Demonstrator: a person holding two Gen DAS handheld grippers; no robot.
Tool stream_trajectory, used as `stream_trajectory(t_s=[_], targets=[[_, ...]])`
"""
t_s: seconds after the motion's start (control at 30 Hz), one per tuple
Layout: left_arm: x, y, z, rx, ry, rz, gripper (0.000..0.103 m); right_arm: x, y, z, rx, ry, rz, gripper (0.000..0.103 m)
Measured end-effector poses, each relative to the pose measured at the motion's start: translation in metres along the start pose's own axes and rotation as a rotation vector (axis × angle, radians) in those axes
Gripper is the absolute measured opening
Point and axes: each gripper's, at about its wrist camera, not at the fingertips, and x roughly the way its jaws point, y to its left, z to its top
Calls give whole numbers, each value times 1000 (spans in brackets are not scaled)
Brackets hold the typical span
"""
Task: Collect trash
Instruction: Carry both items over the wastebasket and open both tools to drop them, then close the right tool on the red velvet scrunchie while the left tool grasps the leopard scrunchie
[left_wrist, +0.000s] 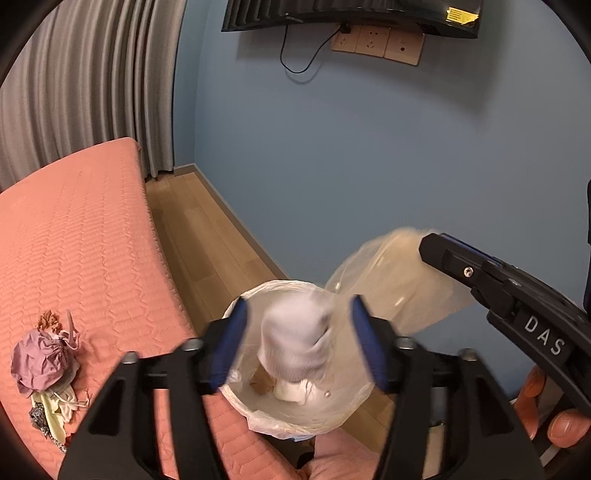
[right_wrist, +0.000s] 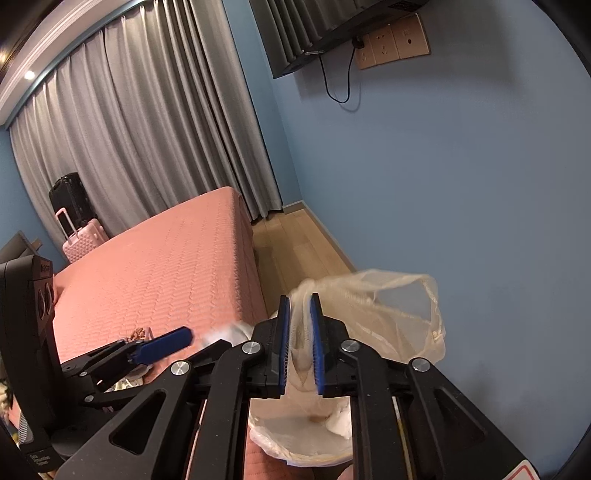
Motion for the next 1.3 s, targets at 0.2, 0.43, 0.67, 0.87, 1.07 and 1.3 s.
stream_trajectory(t_s=[0.2,0.43,0.67,0.87,1.07,1.3], targets=[[-1,7,1,-24,-16,40,74,3,4,-2,1,2,0,29],[-8,20,-6,-50,-18,65,74,-1,19,-9,-19,12,24,30],[-20,42,-18,-102,-16,93,74,-3,43,-23,-42,33,61,33],[-37,74,-33,-171,-31,144,74,-2,69,-40,-70,59,97,38],[-55,102,-48,-206,-44,202,74,-1,100,-56,-104,91,137,40],[-76,133,-66,-249,-55,260,74,2,136,-79,-135,136,185,44]])
